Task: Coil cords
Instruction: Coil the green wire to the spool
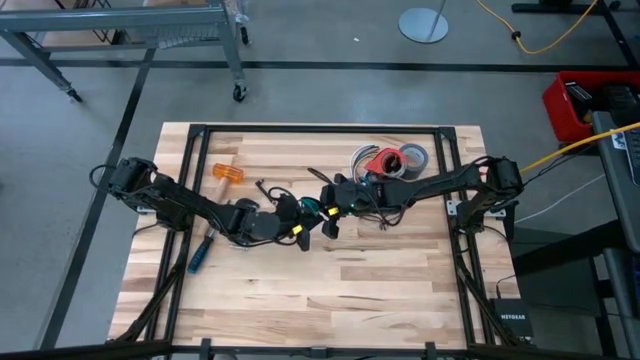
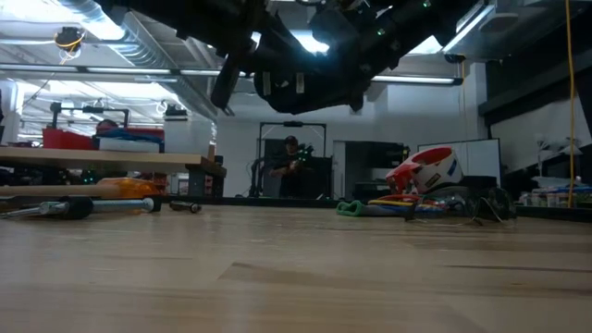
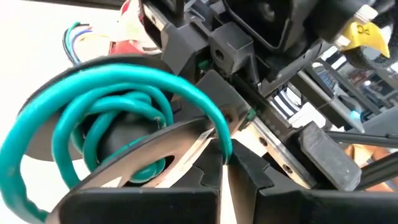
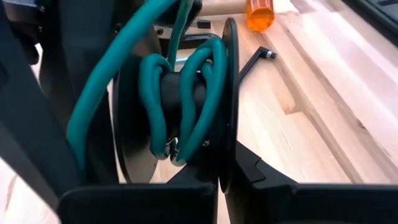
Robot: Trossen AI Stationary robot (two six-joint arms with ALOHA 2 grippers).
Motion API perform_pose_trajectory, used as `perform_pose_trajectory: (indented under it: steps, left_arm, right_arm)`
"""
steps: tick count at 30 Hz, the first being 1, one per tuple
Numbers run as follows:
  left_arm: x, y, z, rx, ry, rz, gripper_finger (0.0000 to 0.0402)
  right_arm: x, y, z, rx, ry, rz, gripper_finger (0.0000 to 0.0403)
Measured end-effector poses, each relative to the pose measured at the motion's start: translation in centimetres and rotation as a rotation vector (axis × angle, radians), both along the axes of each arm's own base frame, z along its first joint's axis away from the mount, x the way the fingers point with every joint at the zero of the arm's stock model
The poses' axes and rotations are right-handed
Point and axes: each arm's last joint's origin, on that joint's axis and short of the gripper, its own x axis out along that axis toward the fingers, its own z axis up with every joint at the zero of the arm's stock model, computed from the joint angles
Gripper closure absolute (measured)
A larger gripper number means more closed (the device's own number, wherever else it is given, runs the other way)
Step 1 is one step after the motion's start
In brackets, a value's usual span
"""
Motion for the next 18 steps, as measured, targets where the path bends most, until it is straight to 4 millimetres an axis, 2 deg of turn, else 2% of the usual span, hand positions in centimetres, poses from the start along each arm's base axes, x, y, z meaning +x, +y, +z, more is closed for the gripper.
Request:
perform_pose_trajectory:
  steps: [11,18]
  left_arm:
    - [0.1,0.0,-0.1,-0.038,-0.015,0.003,0.04]
    - [1.8,-0.2,-0.7,-0.019,0.026,-0.033,0.04]
  right_arm:
    - [0.3,0.0,-0.1,0.007,-0.03,-0.021,0.0395]
    - [0.4,0.0,0.0,0.043,-0.048,-0.036,0.0395]
